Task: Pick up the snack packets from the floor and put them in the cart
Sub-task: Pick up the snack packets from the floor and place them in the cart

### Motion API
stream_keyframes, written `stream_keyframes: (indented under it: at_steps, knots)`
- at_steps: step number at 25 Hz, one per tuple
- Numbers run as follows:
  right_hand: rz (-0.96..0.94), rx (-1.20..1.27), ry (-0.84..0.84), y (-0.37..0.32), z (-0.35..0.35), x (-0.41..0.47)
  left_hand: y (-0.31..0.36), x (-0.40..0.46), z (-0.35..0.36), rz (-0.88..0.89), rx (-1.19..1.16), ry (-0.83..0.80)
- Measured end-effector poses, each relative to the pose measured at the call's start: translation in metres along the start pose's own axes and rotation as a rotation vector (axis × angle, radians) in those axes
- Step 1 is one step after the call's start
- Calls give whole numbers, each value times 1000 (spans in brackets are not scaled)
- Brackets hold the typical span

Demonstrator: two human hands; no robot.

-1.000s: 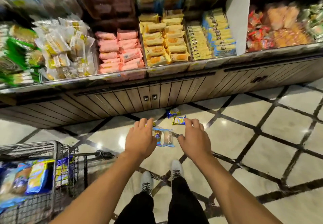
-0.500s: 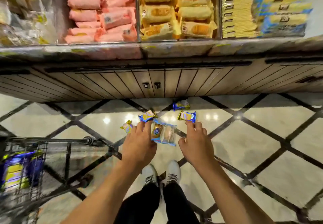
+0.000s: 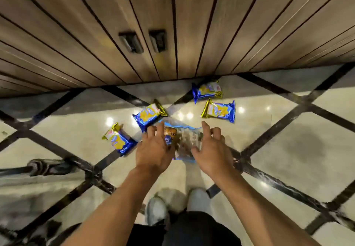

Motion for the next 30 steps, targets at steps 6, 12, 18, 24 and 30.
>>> stream_keyframes:
  at_steps: [6, 12, 18, 24, 30]
  knots:
    - [124, 43, -126, 70, 129, 73, -24, 89, 124, -118, 81, -67]
    - [172, 114, -63, 84, 181, 96, -39, 119, 169, -140, 28, -4]
    - [153, 256, 49, 77, 191, 102, -45, 126, 170, -158, -171, 40]
    - [110, 257, 150, 53, 108, 79, -33, 98, 108, -207, -423, 66]
    - [67, 299, 225, -20, -53, 4, 2, 4, -48, -188, -578, 105]
Point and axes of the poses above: each hand's wrist, its own x-axis towards the middle knuckle, its own z-axis out of the palm, y = z × x, the point moved 7 cm from there along x, towards the middle knuckle, and after that the axes turned 14 degrees about -z, right-handed, at the moved point
